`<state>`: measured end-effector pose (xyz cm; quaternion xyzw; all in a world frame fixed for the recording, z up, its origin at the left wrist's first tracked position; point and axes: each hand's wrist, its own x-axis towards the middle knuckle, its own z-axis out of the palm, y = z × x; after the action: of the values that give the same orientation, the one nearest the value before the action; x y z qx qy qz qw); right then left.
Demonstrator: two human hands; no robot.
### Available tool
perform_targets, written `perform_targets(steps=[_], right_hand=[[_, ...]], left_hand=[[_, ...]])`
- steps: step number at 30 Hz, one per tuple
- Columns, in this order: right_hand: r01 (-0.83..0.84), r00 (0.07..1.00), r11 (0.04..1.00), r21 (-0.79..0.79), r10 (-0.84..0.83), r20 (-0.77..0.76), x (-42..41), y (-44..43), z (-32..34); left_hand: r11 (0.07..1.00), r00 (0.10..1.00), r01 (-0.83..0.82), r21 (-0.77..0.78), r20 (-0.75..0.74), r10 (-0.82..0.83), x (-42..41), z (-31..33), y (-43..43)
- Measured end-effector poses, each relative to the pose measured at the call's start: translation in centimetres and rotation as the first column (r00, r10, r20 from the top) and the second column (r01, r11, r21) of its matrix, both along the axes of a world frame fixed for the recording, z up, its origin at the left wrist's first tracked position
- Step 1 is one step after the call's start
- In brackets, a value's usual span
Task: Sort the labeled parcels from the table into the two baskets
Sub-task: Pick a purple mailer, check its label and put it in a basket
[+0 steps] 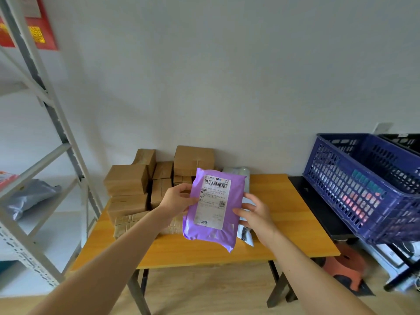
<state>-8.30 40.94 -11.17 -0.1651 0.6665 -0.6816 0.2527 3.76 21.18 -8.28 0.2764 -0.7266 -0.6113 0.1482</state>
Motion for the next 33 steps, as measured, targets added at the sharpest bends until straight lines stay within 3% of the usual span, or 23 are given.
perform_targets(steps=[7, 16, 33], right_hand=[[0.069, 0.995, 0.996, 0.048, -0.066, -0.071, -1.7, 2.7, -0.8], [0.287, 0.957, 0.956, 0.065, -0.282, -0.075, -6.9, 10.9, -1.4], [0.649, 0.749, 0.758, 0.069, -0.619, -0.237, -24.9, 35.0, 3.7]], left_hand=[[0.996, 0.996, 0.086, 0.015, 0.027, -0.087, -2.9, -0.8, 2.0], [0.970, 0.967, 0.243, -0.014, 0.077, -0.241, -13.3, -1.7, 9.0], [0.824, 0.824, 0.565, -0.051, -0.017, -0.566, -38.1, 3.8, 32.5]])
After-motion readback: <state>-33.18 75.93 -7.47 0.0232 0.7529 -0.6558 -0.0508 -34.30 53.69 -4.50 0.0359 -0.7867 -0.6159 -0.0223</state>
